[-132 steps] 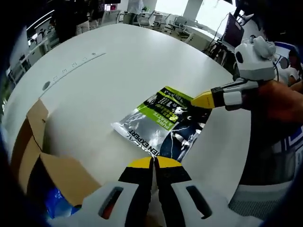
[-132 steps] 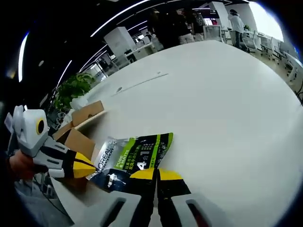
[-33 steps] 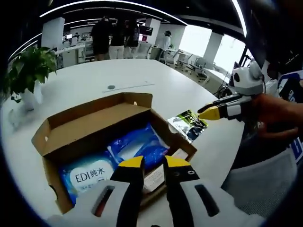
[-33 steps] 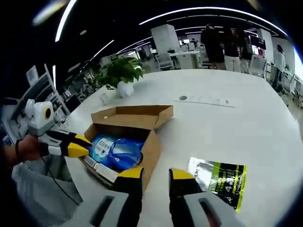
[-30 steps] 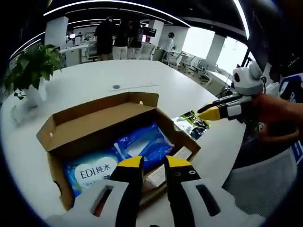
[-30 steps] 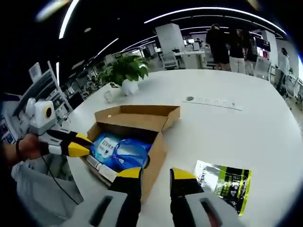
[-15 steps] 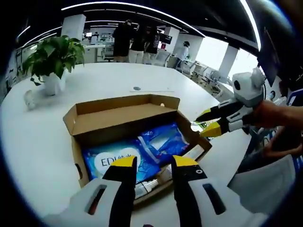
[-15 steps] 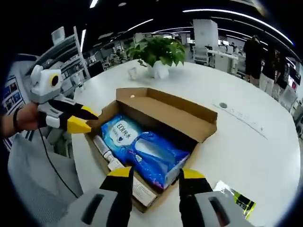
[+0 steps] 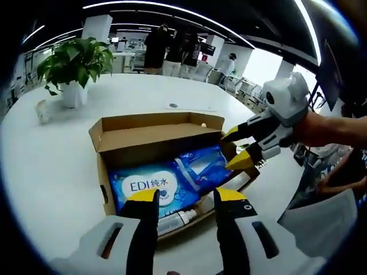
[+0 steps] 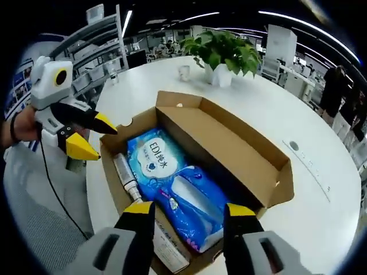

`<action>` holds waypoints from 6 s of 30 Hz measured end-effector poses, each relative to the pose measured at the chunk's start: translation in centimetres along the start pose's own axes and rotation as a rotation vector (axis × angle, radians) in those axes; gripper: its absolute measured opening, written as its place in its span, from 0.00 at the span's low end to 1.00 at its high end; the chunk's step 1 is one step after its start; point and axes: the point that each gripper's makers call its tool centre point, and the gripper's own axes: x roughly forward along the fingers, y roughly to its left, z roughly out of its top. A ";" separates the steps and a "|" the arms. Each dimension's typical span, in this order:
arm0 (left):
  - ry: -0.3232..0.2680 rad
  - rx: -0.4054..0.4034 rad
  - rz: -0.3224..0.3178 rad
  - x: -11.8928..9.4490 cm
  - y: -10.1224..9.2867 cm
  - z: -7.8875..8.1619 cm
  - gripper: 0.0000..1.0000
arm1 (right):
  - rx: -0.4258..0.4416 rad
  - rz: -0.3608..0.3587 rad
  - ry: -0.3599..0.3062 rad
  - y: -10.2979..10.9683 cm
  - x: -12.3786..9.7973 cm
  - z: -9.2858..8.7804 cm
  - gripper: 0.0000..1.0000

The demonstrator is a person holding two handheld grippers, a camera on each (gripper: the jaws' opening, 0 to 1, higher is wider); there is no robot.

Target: Operate the shoe box by opening the lid, removing the specified soft item, and placing it in the target area until the item is outside and the box remains undamaged.

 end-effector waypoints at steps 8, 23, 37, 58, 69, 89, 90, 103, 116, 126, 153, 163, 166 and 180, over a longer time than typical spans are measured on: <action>0.014 0.010 -0.002 0.0 0.0 -0.6 0.45 | -0.054 0.029 0.066 0.2 2.1 -0.8 0.55; 0.037 -0.006 -0.010 -0.1 -0.1 -1.3 0.46 | -0.215 0.042 0.189 -0.2 5.3 -1.7 0.65; 0.043 -0.007 -0.013 -0.1 -0.1 -1.5 0.45 | -0.346 0.066 0.324 -0.5 7.7 -3.8 0.63; 0.045 -0.020 -0.004 -0.1 0.1 -1.5 0.41 | -0.337 0.025 0.294 -0.7 7.8 -3.8 0.40; 0.042 -0.028 0.006 -0.3 0.4 -1.5 0.39 | -0.337 0.038 0.273 0.0 6.7 -3.9 0.31; 0.052 -0.007 0.010 -0.2 0.1 -1.6 0.39 | -0.286 0.031 0.148 1.7 2.9 -1.2 0.29; 0.052 -0.007 0.010 -0.2 0.2 -1.6 0.39 | -0.283 0.030 0.144 1.7 2.8 -1.2 0.29; 0.064 0.010 0.014 -0.2 -0.1 -1.9 0.39 | -0.257 0.019 0.013 2.6 1.2 1.6 0.29; 0.067 0.039 0.006 -0.1 -0.6 -2.1 0.40 | -0.247 -0.003 -0.067 3.0 -2.2 3.8 0.30; 0.076 0.052 -0.003 0.0 -1.0 -2.4 0.40 | -0.262 -0.040 -0.091 2.4 -4.9 4.3 0.30; 0.077 0.088 -0.011 0.1 -1.4 -2.4 0.41 | -0.214 -0.163 -0.087 -1.0 -12.3 -0.6 0.31; 0.065 0.070 -0.006 -0.1 -1.2 -2.2 0.41 | -0.203 -0.208 -0.010 -3.4 -14.5 -5.5 0.31; 0.060 0.069 -0.006 -0.1 -1.2 -2.0 0.41 | -0.194 -0.220 0.021 -4.5 -15.0 -7.4 0.31; 0.062 0.032 0.030 -0.3 0.5 -2.3 0.42 | -0.188 -0.280 0.197 -10.9 -17.8 -16.6 0.31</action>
